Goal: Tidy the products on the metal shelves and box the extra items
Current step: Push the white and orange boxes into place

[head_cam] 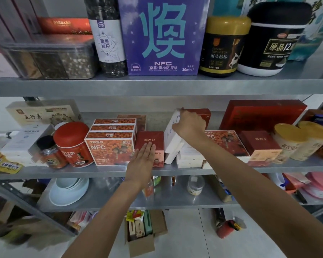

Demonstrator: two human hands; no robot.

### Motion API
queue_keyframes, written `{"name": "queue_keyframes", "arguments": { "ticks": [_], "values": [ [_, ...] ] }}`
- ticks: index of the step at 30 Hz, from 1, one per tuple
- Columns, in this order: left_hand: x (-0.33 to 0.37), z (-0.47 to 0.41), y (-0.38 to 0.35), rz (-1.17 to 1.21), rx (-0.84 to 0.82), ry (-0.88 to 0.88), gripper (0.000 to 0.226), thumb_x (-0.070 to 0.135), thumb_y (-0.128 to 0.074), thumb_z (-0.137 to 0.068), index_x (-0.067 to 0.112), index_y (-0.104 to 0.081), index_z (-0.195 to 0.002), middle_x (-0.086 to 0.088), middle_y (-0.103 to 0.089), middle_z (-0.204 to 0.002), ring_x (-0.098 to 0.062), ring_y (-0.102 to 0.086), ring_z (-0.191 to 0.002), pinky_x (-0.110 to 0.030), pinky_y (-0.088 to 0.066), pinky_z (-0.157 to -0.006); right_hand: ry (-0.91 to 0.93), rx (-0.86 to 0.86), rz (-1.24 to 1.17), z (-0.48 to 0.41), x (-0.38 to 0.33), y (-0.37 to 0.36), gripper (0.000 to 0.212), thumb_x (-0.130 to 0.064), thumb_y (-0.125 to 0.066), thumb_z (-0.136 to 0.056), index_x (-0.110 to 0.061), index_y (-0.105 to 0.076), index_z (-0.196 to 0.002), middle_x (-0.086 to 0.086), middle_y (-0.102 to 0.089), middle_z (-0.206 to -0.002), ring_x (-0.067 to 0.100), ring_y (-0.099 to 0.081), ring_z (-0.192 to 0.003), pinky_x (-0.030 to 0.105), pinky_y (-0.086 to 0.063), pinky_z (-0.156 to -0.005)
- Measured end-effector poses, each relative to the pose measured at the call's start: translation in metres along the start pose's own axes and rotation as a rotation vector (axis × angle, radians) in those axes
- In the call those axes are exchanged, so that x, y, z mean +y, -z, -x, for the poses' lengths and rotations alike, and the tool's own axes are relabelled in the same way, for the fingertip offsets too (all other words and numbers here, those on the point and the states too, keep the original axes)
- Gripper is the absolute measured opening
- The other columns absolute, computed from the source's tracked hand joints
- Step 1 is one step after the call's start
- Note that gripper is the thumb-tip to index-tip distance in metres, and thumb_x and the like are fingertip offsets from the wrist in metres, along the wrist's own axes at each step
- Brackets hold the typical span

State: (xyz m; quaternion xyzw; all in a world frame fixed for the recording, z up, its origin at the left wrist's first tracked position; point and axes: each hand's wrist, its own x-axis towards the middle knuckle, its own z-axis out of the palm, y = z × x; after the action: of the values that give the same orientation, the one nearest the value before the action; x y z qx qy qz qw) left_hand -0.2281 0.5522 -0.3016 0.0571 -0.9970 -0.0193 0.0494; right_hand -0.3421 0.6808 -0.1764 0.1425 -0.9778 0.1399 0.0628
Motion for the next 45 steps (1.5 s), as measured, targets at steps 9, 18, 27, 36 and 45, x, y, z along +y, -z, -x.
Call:
{"name": "queue_keyframes", "arguments": {
  "ticks": [9, 18, 27, 36, 45],
  "values": [
    [-0.001, -0.001, -0.005, 0.012, 0.000, 0.017, 0.083, 0.005, -0.046, -0.094, 0.010, 0.012, -0.154, -0.007, 0.011, -0.164, -0.021, 0.009, -0.151, -0.033, 0.005, -0.120, 0.063, 0.009, 0.216, -0.006, -0.009, -0.024, 0.053, -0.035, -0.059, -0.090, -0.013, -0.043, -0.136, 0.014, -0.048, -0.131, 0.032, -0.047, -0.120, 0.037, -0.041, -0.089],
    [0.000, -0.003, -0.004, 0.059, 0.009, 0.009, 0.072, 0.017, -0.042, -0.101, 0.011, 0.006, -0.155, -0.005, 0.005, -0.164, -0.020, 0.005, -0.151, -0.031, 0.006, -0.119, 0.006, -0.328, 0.004, 0.008, -0.011, -0.074, 0.084, -0.063, -0.031, -0.096, -0.019, 0.009, -0.155, 0.017, 0.000, -0.162, 0.040, -0.004, -0.148, 0.051, -0.012, -0.118],
    [0.001, -0.001, -0.006, 0.046, 0.026, 0.020, 0.076, 0.015, -0.045, -0.100, 0.012, 0.008, -0.155, -0.006, 0.007, -0.164, -0.021, 0.008, -0.151, -0.034, 0.005, -0.121, 0.134, -0.261, -0.241, 0.003, 0.010, -0.086, 0.080, -0.065, -0.018, -0.096, -0.016, 0.002, -0.156, 0.008, 0.010, -0.163, 0.026, 0.011, -0.150, 0.046, 0.004, -0.120],
    [0.006, 0.005, -0.014, 0.042, 0.030, 0.047, 0.089, 0.014, -0.048, -0.097, 0.017, 0.023, -0.150, -0.003, 0.023, -0.161, -0.017, 0.031, -0.142, -0.035, 0.019, -0.116, 0.178, -0.010, 0.104, 0.058, 0.141, -0.110, 0.105, -0.083, -0.002, -0.079, -0.012, -0.019, -0.154, 0.011, -0.016, -0.161, 0.030, -0.010, -0.150, 0.053, 0.015, -0.115],
    [0.008, 0.001, -0.011, 0.116, -0.020, 0.048, 0.089, 0.024, -0.052, -0.099, 0.018, 0.020, -0.152, -0.002, 0.023, -0.161, -0.015, 0.033, -0.140, -0.033, 0.020, -0.114, 0.296, 0.079, 0.196, 0.061, 0.147, -0.098, 0.067, -0.052, -0.041, -0.096, -0.010, -0.036, -0.149, 0.010, -0.044, -0.149, 0.024, -0.035, -0.142, 0.048, 0.014, -0.118]
  ]
}}
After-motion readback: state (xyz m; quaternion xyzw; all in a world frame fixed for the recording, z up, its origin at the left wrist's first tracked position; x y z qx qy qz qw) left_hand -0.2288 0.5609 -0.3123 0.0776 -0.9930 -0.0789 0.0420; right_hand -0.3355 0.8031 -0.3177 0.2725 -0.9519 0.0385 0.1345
